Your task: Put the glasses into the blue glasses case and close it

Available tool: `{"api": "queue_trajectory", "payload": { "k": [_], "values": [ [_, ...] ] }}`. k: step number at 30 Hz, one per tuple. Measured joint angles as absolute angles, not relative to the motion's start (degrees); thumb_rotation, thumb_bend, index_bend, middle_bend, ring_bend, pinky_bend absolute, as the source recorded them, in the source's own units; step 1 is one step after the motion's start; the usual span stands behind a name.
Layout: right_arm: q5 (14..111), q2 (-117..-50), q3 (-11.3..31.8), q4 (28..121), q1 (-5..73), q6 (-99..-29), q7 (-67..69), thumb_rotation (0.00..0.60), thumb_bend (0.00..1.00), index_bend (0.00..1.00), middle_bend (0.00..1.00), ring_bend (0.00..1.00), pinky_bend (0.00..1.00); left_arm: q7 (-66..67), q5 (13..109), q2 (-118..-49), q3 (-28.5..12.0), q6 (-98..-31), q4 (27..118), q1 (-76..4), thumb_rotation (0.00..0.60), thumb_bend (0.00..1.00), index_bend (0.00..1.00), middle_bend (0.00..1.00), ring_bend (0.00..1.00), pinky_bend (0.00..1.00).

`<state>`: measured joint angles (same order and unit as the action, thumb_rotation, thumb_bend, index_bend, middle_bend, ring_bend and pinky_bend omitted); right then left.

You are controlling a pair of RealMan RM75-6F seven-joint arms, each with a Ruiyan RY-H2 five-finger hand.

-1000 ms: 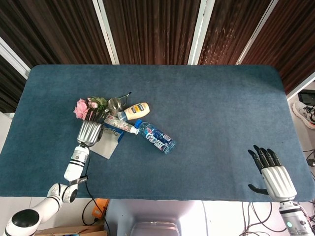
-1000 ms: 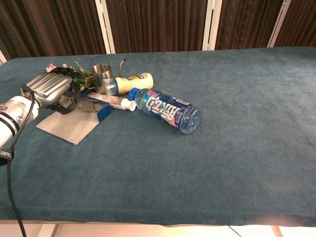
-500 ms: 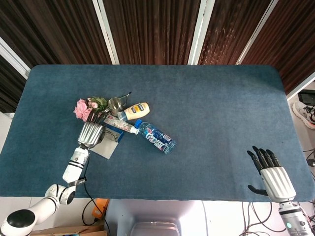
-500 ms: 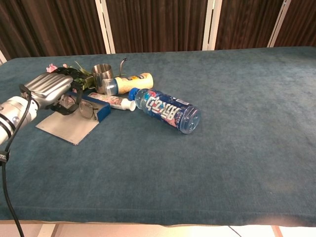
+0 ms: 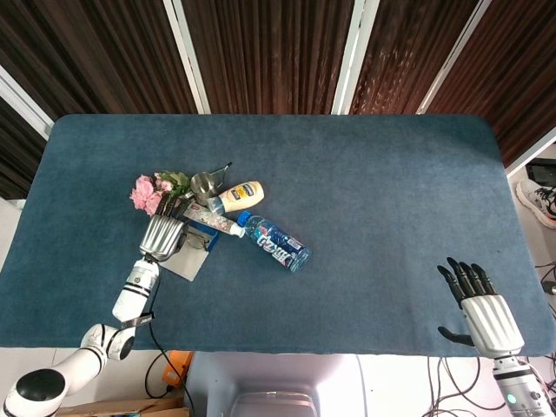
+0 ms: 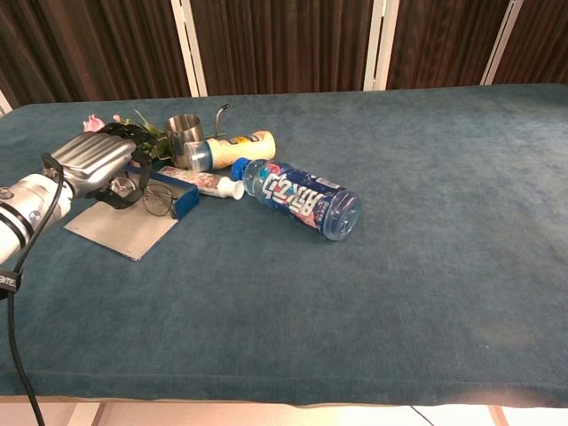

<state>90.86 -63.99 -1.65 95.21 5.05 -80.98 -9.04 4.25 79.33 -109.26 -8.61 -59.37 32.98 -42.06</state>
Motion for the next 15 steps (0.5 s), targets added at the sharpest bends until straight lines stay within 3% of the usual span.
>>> {"api": "queue_trajectory", "payload": {
  "k": [9, 12, 15],
  "values": [
    [91.0, -64.0, -1.7, 95.3, 4.8, -81.3, -9.1, 0.6, 0.22, 0.0, 0.0, 0.0, 0.0, 3.5, 78.9, -111.5, -9.2, -58.2, 29.4, -43.1, 0.6, 0.37, 0.6, 0.11, 0.0, 0.0],
    [90.9, -63.9, -1.7, 95.3, 4.9, -81.0, -9.1, 0.6, 0.22, 0.0, 0.0, 0.0, 0.0, 3.3, 78.9, -112.4, -9.3, -57.8, 27.5, -43.6, 0.6, 0.36, 0.54, 0.1, 0.0, 0.0],
    [90.7, -63.9, -1.5, 95.3, 4.9, -81.1, -8.8, 0.6, 0.22, 0.0, 0.0, 0.0, 0.0, 2.7, 79.0, -113.0, -9.2, -57.8, 26.2, -43.8, 0.6, 0.35, 0.41, 0.09, 0.0, 0.0]
  ]
}}
